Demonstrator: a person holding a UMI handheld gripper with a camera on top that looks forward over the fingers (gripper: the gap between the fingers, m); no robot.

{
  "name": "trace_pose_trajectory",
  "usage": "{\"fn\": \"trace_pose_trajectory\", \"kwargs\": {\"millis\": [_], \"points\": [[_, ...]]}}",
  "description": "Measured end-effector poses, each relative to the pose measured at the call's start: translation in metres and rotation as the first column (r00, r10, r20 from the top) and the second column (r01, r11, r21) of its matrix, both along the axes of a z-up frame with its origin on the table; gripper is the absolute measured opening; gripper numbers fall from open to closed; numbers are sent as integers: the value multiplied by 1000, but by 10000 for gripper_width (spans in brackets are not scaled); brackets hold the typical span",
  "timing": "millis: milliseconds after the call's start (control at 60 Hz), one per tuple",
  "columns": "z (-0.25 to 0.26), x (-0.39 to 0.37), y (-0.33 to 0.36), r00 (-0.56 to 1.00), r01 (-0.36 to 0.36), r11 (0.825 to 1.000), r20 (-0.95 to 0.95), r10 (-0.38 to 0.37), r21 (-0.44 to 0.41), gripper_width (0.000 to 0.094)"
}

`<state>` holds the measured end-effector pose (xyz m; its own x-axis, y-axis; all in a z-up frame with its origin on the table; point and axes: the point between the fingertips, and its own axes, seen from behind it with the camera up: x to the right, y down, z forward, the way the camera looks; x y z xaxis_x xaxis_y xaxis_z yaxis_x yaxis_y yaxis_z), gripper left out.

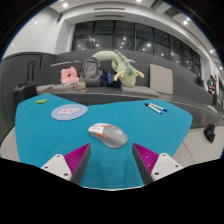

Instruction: Arrange mouse

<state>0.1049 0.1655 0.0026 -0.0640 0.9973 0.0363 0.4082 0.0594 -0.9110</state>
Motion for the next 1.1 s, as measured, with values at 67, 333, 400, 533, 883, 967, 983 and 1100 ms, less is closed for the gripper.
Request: {"fn": "trace_pose_trajectory", "kwargs": {"millis": [67, 333, 400, 533, 883, 967, 983, 1100], "points": [[-4, -17, 1, 1000, 3, 1000, 8, -3, 3, 856], [-18, -70, -8, 995, -15, 1000, 94, 17, -27, 853], [-17, -86, -6, 994, -13, 1000, 105, 15, -26, 857], [-20, -111, 1, 989, 15, 1000, 150, -11, -27, 859], [-29, -136, 7, 979, 18, 999, 205, -11, -33, 843], [-31, -133, -4, 977, -27, 998, 209, 38, -56, 459], [-30, -133, -2, 978, -19, 999, 207, 29, -51, 454], [-24, -134, 1, 978, 12, 999, 210, -4, -37, 366]]}}
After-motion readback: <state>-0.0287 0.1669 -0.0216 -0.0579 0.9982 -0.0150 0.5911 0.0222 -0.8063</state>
